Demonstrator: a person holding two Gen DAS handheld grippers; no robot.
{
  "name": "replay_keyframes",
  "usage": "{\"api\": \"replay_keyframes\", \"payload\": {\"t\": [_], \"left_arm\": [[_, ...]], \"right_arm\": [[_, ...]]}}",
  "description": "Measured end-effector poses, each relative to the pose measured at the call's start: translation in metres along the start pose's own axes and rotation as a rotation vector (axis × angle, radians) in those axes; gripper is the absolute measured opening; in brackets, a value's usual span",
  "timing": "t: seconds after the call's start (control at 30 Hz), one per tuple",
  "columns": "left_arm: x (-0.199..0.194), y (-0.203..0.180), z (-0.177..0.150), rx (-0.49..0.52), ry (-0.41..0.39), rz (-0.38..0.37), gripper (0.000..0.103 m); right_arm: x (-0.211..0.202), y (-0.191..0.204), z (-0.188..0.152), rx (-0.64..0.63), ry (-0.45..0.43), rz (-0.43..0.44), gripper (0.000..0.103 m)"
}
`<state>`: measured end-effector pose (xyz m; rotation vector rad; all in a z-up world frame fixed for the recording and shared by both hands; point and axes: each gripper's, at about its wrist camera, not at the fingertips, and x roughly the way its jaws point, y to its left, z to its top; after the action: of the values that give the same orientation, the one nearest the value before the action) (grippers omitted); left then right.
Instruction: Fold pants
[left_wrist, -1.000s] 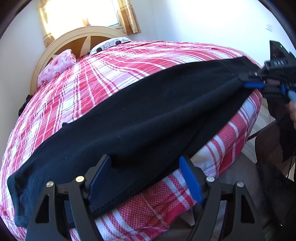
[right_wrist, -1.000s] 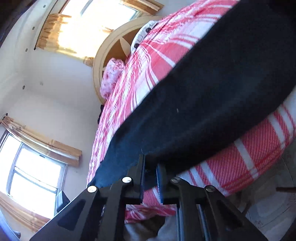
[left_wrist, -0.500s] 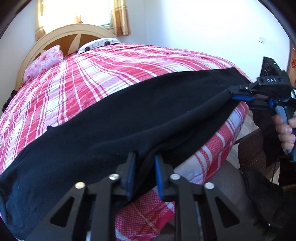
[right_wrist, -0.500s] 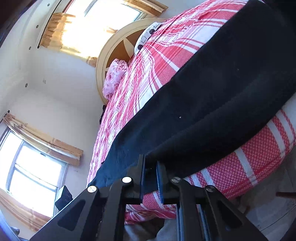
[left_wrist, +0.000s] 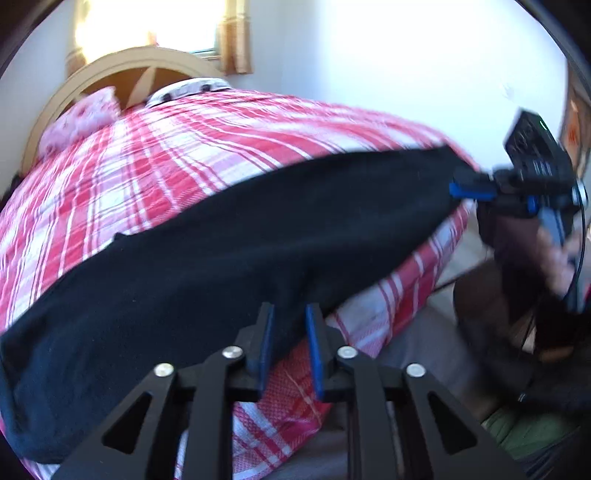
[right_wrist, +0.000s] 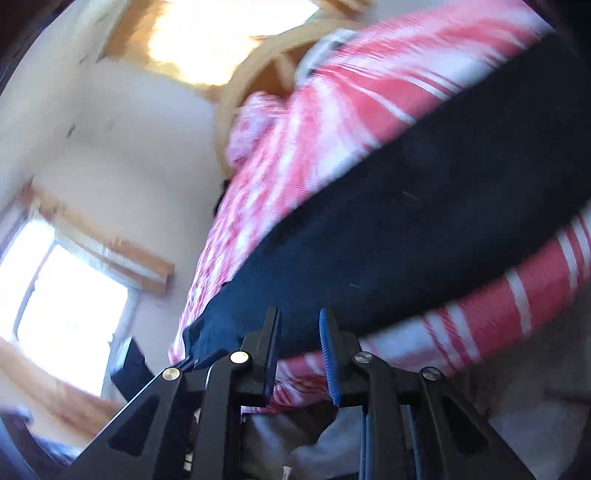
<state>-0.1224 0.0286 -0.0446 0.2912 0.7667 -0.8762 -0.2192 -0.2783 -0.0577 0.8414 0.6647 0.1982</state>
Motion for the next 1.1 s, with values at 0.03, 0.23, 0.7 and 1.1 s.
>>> {"api": "replay_keyframes", "payload": {"t": [0.03,0.23,0.7,1.1], "left_arm": [[-0.002,0.006,0.003,-0.024,-0.014,0.039,0.045],[-0.019,0.067,0.002,-0.247,-0.059,0.275,0.075],[-0.034,0.167,-0.064,-0.488,0.004,0.621,0.091],[-0.045,0.145,-0.012,-0.394,-0.092,0.570,0.095]], "right_arm": [[0.002,0.013,0.002,-0.065,-0.007,-0.020,0.023],[0.059,0.048,0.007,-0.233,0.051,-0.051,0.023],[0.245,0.123,-0.036,-0.694,0.152,-0.113,0.024],[0.125,0.103,0.016,-0.459,-0.081,-0.143,0.055]]}}
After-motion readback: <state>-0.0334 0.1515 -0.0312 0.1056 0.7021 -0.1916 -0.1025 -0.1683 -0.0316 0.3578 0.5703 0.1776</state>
